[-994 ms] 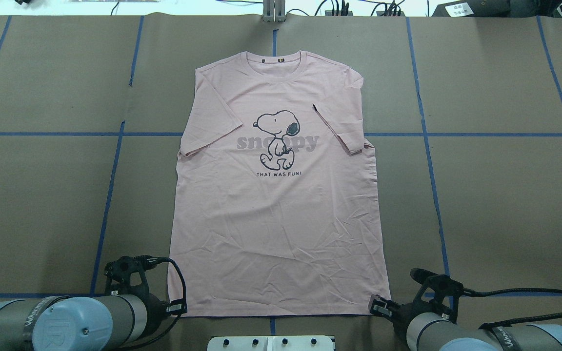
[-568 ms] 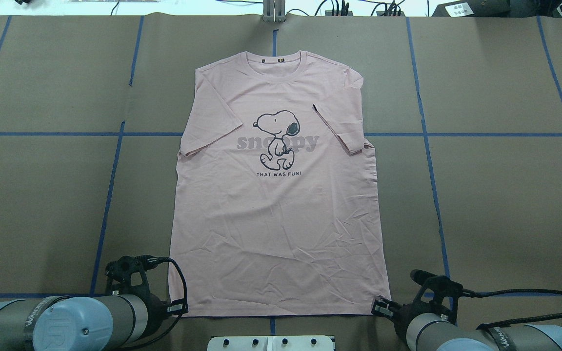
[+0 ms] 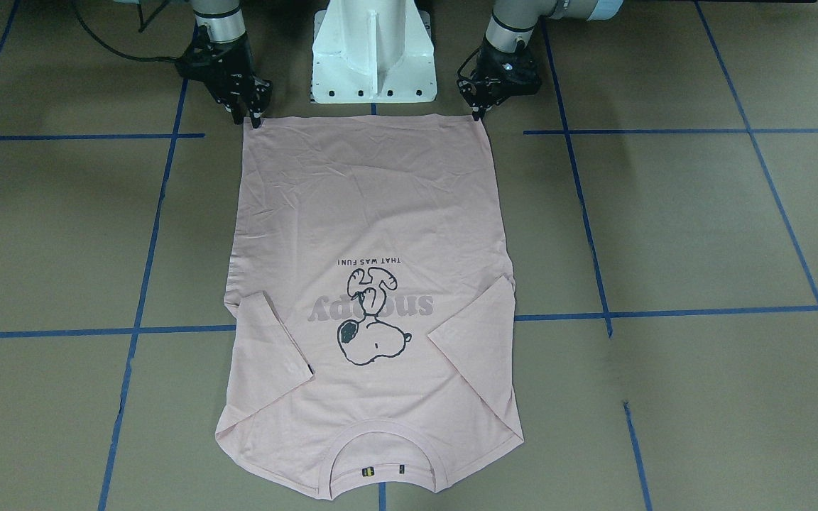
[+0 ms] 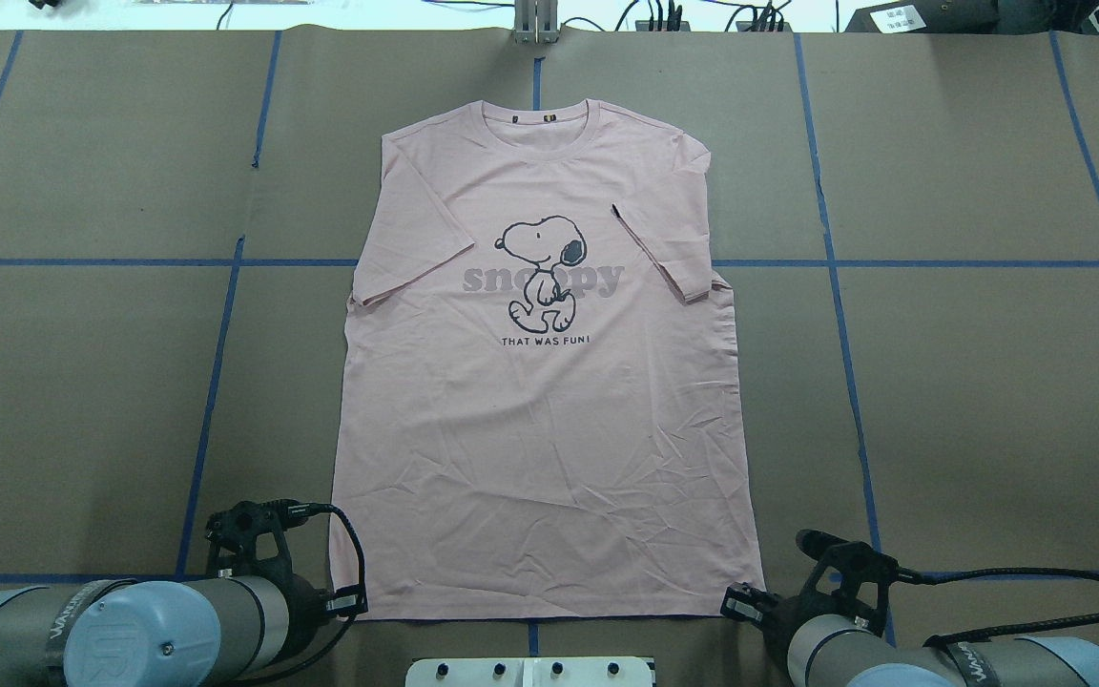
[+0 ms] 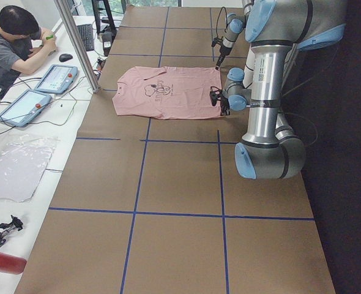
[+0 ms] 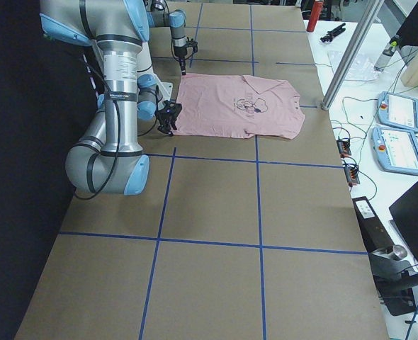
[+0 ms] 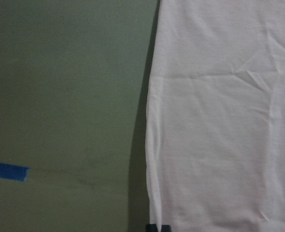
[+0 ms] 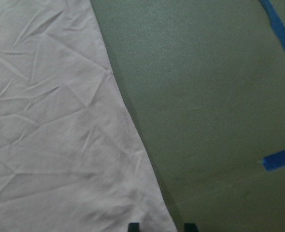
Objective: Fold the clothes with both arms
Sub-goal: 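Grasp the hem corners nearest the robot with both grippers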
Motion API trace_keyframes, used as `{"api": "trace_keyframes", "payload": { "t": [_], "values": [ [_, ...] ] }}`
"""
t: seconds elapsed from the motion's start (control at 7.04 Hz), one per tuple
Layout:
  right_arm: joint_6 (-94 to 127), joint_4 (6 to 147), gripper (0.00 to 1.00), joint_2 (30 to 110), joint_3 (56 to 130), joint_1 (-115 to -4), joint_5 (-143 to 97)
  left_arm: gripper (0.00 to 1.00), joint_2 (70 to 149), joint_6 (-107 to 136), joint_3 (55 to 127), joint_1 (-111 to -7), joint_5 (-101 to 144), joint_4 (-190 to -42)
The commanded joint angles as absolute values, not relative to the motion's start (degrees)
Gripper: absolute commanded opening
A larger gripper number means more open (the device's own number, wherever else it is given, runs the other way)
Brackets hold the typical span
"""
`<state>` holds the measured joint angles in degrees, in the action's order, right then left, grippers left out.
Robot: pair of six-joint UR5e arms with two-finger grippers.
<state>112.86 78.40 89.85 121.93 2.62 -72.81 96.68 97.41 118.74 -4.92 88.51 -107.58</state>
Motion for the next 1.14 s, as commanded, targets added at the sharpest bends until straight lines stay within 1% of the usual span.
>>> {"api": "trace_keyframes", "payload": {
  "t": [0.0,0.43,0.57,0.71,0.85,0.99],
  "values": [
    [113.2,78.4,0.0,89.3,121.9,2.6,-72.7,0.0,96.8,97.4,118.8,-4.9,88.5,-107.7],
    [112.9,78.4,0.0,89.0,122.3,2.3,-71.9,0.0,96.9,97.4,119.4,-4.9,88.7,-107.7],
    [112.2,78.6,0.0,89.5,124.7,1.1,-72.1,0.0,97.0,96.9,121.8,-5.0,89.1,-107.3],
    [111.1,83.0,0.0,89.6,129.5,-0.4,-73.0,0.0,97.3,95.8,126.8,-5.1,90.4,-103.1],
    [106.1,89.9,0.0,89.2,136.3,-1.7,-75.0,0.0,98.7,95.7,134.5,-5.7,95.6,-93.4],
    [105.0,94.2,0.0,89.1,142.6,-3.9,-78.3,0.0,103.3,94.8,143.6,-6.2,97.2,-81.2]
  ]
}}
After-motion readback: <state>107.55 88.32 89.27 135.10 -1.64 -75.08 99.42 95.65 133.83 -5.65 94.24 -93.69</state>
